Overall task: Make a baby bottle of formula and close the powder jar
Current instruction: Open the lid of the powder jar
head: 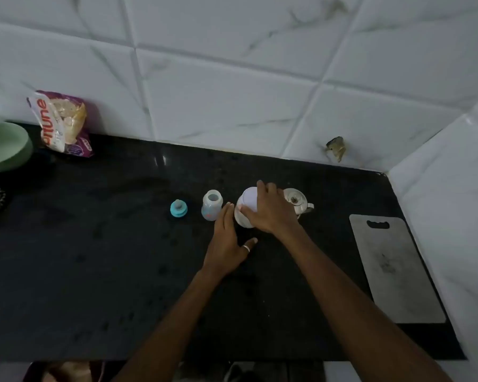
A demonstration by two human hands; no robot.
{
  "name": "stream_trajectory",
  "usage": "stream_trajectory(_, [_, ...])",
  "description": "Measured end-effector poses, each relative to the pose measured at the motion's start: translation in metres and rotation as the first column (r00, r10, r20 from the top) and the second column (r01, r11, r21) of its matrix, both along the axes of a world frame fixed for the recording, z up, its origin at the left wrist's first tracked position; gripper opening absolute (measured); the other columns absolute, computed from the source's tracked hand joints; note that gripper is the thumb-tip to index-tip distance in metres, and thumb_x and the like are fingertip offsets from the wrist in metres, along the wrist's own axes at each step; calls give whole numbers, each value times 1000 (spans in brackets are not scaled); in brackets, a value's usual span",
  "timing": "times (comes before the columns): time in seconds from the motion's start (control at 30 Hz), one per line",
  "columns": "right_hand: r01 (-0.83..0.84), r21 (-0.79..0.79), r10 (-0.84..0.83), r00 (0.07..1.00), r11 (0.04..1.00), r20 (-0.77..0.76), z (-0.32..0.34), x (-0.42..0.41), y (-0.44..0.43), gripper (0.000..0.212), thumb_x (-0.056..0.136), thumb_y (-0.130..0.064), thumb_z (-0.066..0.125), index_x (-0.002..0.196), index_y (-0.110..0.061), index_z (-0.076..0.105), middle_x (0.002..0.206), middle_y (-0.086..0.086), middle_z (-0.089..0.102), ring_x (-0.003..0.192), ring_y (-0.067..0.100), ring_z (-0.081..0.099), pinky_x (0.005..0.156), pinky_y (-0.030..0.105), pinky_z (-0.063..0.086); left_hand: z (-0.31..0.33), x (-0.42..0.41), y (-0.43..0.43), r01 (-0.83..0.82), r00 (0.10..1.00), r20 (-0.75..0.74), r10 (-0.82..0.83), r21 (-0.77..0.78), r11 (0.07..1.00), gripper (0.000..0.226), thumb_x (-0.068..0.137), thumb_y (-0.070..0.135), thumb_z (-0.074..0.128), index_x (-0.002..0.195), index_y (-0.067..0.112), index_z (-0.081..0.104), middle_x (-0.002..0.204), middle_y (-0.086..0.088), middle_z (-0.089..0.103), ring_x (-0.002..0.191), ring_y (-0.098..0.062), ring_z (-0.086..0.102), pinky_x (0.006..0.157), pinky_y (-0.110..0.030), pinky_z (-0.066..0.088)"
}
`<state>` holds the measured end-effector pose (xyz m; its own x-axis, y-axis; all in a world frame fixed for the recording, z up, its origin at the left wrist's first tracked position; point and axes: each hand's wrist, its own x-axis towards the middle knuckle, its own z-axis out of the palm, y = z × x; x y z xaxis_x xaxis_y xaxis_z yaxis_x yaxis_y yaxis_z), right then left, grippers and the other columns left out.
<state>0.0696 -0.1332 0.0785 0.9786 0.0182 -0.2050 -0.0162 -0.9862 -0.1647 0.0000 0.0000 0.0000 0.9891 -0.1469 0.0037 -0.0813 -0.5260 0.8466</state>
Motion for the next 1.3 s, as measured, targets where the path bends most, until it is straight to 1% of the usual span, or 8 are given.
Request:
stream_trajectory(0.17, [-35, -42, 31, 996, 998, -87, -9, 12, 0, 96, 89, -70, 58, 158, -12, 22, 153, 18, 38, 134, 39, 44, 101, 50, 46, 2, 4, -5, -89, 981, -171, 87, -2, 996, 113, 86, 34, 83, 165, 12, 6, 174, -7, 7, 161, -18, 8, 128, -33, 17])
stream_trajectory(0.4, [-88, -61, 88, 996, 994, -5, -11, 21, -7, 79, 90, -65, 59, 144, -10, 41, 139, 17, 49, 122, 36, 54, 92, 44, 50, 9, 5, -10, -135, 965, -229, 130, -5, 991, 115, 85, 35, 85, 165, 14, 5, 174, -6, 10, 160, -19, 12, 127, -34, 18])
stream_trajectory(0.63, [-41, 55, 34, 991, 998, 132, 36, 21, -23, 79, 90, -71, 53, 140, -10, 47, 135, 14, 55, 119, 32, 58, 94, 40, 48, 23, 22, -22, -174, 980, -102, 170, -22, 985, 117, 73, 60, 84, 163, 25, 18, 165, 3, 31, 153, -17, 34, 121, -48, 40])
stream_trajectory(0.9, [11, 135, -47, 962, 991, 267, 119, 15, -31, 72, 91, -76, 42, 117, -12, 58, 103, 7, 62, 95, 28, 61, 74, 35, 40, 95, 34, -50, -220, 962, 135, 237, -125, 967, 133, 58, 64, 93, 160, 30, 14, 166, 5, 33, 154, -14, 33, 124, -50, 34])
stream_trajectory(0.97, [25, 154, -66, 961, 988, 269, 133, 15, -31, 68, 91, -76, 41, 109, -13, 59, 94, 3, 58, 87, 24, 54, 73, 35, 39, 110, 44, -53, -224, 958, 148, 245, -148, 963, 125, 58, 65, 92, 156, 26, 25, 156, 5, 47, 146, -15, 46, 118, -50, 42])
stream_trajectory(1.1, [32, 136, -77, 938, 990, 339, 145, 10, -27, 65, 89, -77, 40, 87, -14, 55, 84, 1, 60, 79, 23, 56, 70, 34, 37, 136, 48, -55, -171, 962, 178, 206, -194, 966, 76, 69, 54, 79, 135, 30, 51, 129, 12, 64, 122, -6, 63, 102, -40, 55])
stream_trajectory(1.2, [-5, 55, -18, 914, 998, 406, 148, 3, -23, 64, 88, -77, 41, 69, -17, 42, 68, -2, 51, 68, 21, 54, 65, 33, 34, 144, 42, -55, -273, 943, 165, 289, -113, 955, 98, 63, 57, 67, 151, 24, 41, 146, 8, 54, 129, -2, 50, 109, -27, 44])
stream_trajectory(1.3, [-34, -5, 33, 896, 999, 443, 151, 0, -20, 66, 88, -77, 42, 62, -17, 34, 59, -4, 42, 59, 19, 48, 61, 31, 30, 141, 39, -47, -278, 952, 100, 291, -122, 953, 101, 58, 47, 76, 151, 25, 41, 141, 4, 60, 126, -16, 60, 105, -38, 52])
